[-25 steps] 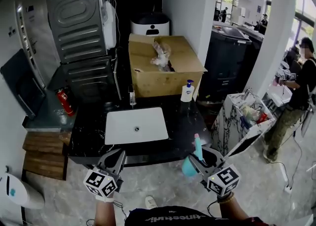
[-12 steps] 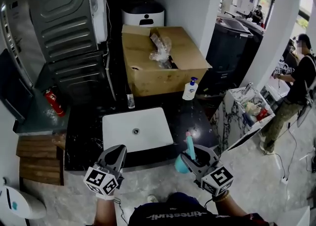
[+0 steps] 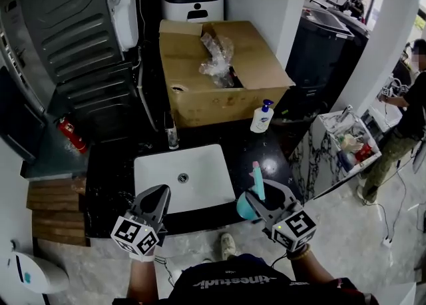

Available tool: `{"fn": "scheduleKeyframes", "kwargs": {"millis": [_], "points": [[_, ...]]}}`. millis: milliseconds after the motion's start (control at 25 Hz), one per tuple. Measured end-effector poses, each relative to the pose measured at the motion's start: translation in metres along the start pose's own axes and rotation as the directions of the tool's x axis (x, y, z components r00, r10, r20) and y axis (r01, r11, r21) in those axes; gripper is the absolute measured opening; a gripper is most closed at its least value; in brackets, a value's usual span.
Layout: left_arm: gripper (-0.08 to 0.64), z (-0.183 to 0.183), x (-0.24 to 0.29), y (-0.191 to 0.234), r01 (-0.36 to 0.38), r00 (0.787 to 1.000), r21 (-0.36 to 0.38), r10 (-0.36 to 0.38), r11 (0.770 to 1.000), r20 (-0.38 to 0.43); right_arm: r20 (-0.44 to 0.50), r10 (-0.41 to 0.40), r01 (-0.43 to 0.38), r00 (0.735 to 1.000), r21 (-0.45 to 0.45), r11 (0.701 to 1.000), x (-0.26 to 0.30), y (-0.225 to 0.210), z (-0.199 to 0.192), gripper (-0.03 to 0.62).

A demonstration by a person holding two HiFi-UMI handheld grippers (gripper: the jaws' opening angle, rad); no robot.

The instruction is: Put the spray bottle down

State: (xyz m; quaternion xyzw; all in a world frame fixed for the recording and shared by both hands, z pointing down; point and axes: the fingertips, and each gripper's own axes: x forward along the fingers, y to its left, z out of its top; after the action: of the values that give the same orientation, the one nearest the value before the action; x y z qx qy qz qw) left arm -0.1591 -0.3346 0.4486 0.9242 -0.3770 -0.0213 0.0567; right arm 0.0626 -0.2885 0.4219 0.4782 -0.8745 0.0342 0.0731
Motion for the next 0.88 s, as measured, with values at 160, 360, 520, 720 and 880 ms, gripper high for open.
{"fn": "scheduleKeyframes", "kwargs": {"millis": [160, 360, 520, 720, 880], "points": [[0.017, 0.004, 0.042, 0.006, 0.0, 1.0, 0.023, 0.0, 1.0, -0.006, 0.056, -0.022, 0.023, 0.998, -0.013, 1.0, 0.027, -0.055, 0.007, 0.178], [0.017, 0.001, 0.089, 0.011, -0.026, 0.999, 0.035, 0.027, 0.999, -0.022, 0.114, -0.031, 0.033, 0.993, -0.023, 0.999, 0.068, -0.123, 0.011, 0.178], [0.017, -0.004, 0.114, 0.018, -0.067, 0.997, 0.021, 0.068, 0.998, -0.028, 0.102, -0.029, 0.035, 0.994, -0.054, 0.998, 0.108, -0.174, 0.0, 0.178], [0.017, -0.021, 0.109, 0.023, -0.114, 0.988, 0.02, 0.115, 0.993, -0.1, 0.068, -0.047, 0.052, 0.997, -0.074, 0.996, 0.153, -0.209, -0.026, 0.178], [0.017, -0.028, 0.101, 0.037, -0.144, 0.982, 0.001, 0.143, 0.99, -0.121, 0.071, -0.051, 0.058, 0.996, -0.1, 0.993, 0.195, -0.231, -0.045, 0.178]]}}
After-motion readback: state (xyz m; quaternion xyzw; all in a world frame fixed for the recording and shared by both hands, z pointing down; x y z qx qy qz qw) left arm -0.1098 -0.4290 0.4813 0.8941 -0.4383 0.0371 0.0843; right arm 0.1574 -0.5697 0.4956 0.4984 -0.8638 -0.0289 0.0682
